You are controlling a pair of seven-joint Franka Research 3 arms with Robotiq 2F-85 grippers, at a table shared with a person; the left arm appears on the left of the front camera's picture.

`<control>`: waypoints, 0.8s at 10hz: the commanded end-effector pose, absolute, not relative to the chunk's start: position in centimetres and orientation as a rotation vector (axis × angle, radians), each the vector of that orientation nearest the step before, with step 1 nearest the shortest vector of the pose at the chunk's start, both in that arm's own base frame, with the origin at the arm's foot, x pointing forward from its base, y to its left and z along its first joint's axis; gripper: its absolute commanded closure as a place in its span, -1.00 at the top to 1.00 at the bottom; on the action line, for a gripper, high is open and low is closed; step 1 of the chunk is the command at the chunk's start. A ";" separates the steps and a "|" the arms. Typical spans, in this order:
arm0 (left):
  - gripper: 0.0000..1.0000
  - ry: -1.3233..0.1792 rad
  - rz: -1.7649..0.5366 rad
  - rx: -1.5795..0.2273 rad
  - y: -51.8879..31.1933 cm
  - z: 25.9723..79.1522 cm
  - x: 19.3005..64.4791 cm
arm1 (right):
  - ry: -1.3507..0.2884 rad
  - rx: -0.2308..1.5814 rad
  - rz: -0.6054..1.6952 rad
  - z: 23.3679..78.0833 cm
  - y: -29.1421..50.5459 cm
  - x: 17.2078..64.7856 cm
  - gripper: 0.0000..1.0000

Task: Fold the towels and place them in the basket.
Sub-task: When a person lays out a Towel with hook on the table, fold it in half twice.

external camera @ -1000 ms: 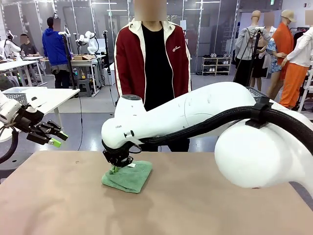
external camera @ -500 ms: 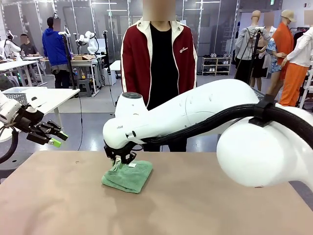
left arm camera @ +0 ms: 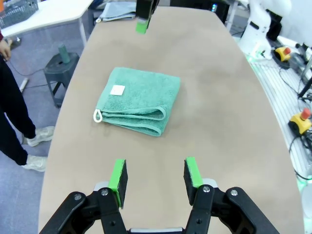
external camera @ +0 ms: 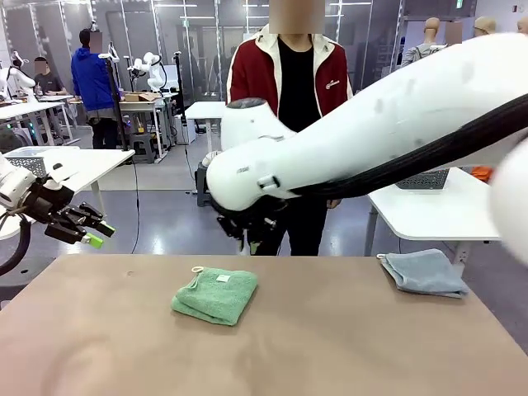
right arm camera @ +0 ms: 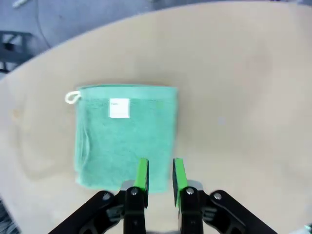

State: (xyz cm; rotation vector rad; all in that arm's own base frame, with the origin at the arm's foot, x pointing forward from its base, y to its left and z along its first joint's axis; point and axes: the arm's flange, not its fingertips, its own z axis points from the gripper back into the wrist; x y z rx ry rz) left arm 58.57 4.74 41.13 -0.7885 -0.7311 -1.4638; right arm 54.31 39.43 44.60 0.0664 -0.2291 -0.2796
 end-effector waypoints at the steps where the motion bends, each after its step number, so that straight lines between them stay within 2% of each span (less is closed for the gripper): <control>1: 0.21 -0.724 -1.471 -0.788 4.7 41.1 58.5 | -0.236 0.056 -0.295 44.9 36.6 51.3 -0.44; 3: 0.21 -0.724 -1.471 -0.788 4.7 41.1 58.5 | -0.208 0.068 -0.314 45.1 35.7 50.5 -0.44; 4: 0.21 -0.724 -1.471 -0.788 4.7 41.1 58.5 | -0.226 0.050 -0.286 46.2 36.8 52.1 -0.44; 8: 0.21 -0.724 -1.471 -0.788 4.7 41.1 58.5 | -0.226 0.050 -0.286 46.2 36.8 52.1 -0.44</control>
